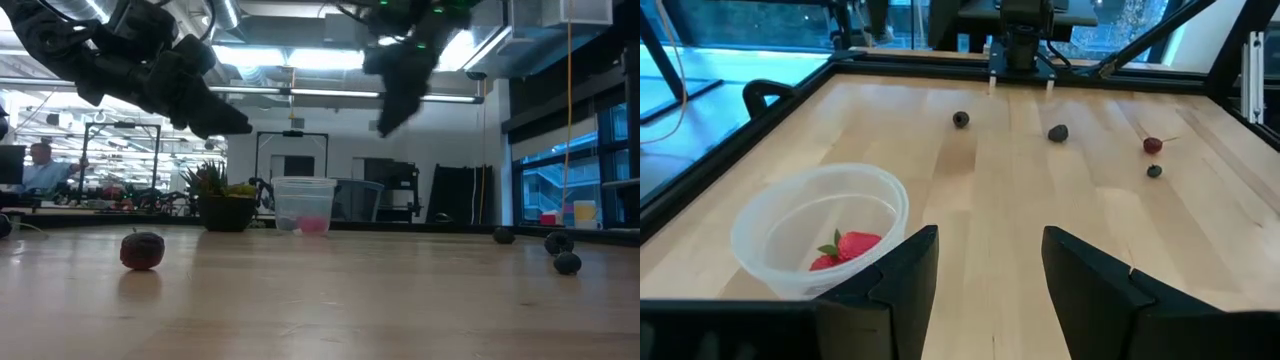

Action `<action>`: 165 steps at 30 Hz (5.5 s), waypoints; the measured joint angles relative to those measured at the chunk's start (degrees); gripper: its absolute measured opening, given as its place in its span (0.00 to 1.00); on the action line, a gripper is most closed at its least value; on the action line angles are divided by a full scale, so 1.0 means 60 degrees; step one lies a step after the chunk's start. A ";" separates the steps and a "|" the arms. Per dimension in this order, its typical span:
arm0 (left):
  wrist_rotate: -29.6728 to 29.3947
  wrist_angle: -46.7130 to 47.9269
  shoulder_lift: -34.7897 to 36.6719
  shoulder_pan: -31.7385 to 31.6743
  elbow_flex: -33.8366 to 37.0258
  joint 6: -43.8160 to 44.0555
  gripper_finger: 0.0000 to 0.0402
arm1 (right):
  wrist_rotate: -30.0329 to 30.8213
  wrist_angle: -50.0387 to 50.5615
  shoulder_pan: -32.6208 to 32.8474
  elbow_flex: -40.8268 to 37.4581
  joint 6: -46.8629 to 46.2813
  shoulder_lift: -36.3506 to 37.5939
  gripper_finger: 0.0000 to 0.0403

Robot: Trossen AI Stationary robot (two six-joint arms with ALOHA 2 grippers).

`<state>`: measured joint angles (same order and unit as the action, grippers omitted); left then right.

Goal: Pick and placing Produce into tupperware
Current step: Put the blackberry into the transparent container

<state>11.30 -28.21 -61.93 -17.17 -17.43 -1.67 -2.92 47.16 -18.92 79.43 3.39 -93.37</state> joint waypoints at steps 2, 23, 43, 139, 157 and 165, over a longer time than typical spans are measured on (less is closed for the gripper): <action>0.0010 0.0063 0.0000 0.0000 0.0000 0.0000 0.43 | 0.0462 -0.0071 -0.0009 -0.0990 -0.0603 0.0685 0.54; 0.0024 0.0041 0.0000 0.0007 0.0000 -0.0036 0.43 | 0.1170 -0.2268 -0.0011 -0.7057 -0.1237 0.2781 0.53; -0.0042 0.0041 0.0000 0.0007 0.0000 -0.0073 0.43 | 0.1549 -0.3483 -0.0015 -0.8292 -0.1240 0.2792 0.53; -0.0301 0.0055 0.0000 0.0010 0.0000 -0.0076 0.43 | -0.0930 -0.1137 -0.0062 0.3750 0.2018 -0.5168 0.22; -0.0298 0.0377 -0.0004 0.0011 -0.0004 -0.0073 0.43 | -0.0985 0.2782 0.0365 0.3618 0.0772 -0.2477 0.21; -0.0298 0.0460 -0.0004 0.0011 -0.0004 -0.0069 0.43 | -0.0236 0.2309 0.1239 0.0408 -0.1011 -0.0297 0.21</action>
<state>9.52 -25.45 -61.95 -17.10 -17.45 -2.09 -4.34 61.02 -11.49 81.88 -2.68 -95.15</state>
